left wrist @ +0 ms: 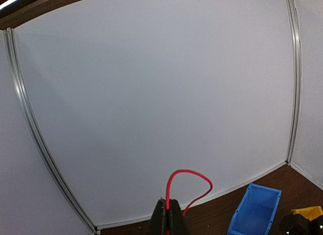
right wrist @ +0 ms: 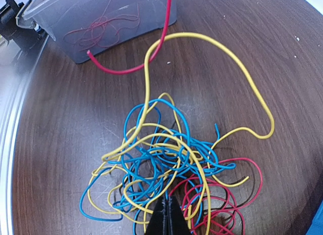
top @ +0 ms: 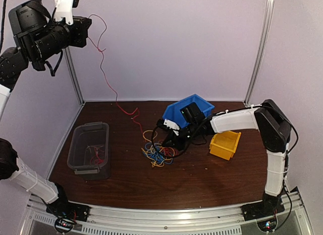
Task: Untangle the cables
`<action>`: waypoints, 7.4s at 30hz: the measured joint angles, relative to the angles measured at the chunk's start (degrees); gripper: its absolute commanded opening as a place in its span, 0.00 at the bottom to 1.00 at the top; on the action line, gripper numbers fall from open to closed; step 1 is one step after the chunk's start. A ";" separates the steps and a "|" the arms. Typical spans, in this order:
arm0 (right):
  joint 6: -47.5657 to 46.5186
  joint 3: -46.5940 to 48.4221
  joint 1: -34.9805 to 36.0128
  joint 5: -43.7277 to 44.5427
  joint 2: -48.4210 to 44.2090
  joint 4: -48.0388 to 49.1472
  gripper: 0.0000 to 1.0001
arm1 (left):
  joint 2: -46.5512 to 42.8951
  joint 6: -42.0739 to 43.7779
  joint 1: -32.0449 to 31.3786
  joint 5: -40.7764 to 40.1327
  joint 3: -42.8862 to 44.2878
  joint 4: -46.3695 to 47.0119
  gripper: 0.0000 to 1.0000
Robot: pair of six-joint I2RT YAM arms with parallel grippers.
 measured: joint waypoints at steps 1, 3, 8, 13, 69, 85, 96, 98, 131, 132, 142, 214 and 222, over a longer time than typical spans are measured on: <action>0.02 -0.72 -0.04 0.00 -0.33 0.07 0.00 | -0.09 0.28 0.00 -0.24 0.00 0.15 0.00; 0.02 -1.55 -0.22 0.04 -0.50 0.13 0.00 | -0.52 0.94 0.00 -0.98 0.00 0.63 0.00; 0.52 -3.13 -1.25 0.00 -0.50 1.03 0.00 | -3.34 2.05 0.00 -2.34 -0.17 3.19 0.00; 1.07 -2.91 -1.68 -0.24 -0.87 1.05 0.30 | -6.47 2.01 0.00 -2.29 -0.15 5.29 0.00; 5.29 2.60 0.17 3.50 8.39 2.93 0.17 | -17.62 9.97 0.00 -6.01 -0.09 20.33 0.00; 1.46 4.52 -0.28 8.55 -9.77 -6.78 0.78 | -25.88 2.78 0.00 -9.38 -23.85 18.60 0.00; 1.57 0.44 -4.52 12.74 -20.20 -7.72 0.79 | -31.74 -6.69 0.00 -11.69 -37.83 14.36 0.00; 1.53 -0.31 -5.09 12.94 -21.07 -7.69 0.79 | -32.28 -7.82 0.00 -12.00 -39.01 13.75 0.00; 1.73 -5.81 -6.51 13.11 -22.27 -6.05 0.78 | -28.13 -12.74 0.02 -7.91 -36.46 8.92 0.00; 1.73 -6.03 -6.56 13.11 -22.27 -6.01 0.78 | -28.55 -12.79 0.00 -7.96 -37.33 9.01 0.00; 1.75 -6.99 -6.80 12.94 -22.29 -5.42 0.78 | -36.41 -19.39 0.00 -9.70 -52.94 9.18 0.00; -1.42 -8.74 -8.46 10.10 -28.33 -14.34 0.63 | -1.11 -25.75 9.27 26.82 -45.22 3.87 0.47; -0.79 -8.96 -10.88 5.88 -27.19 -12.52 0.49 | 9.84 -25.18 8.68 37.55 -45.29 14.47 0.48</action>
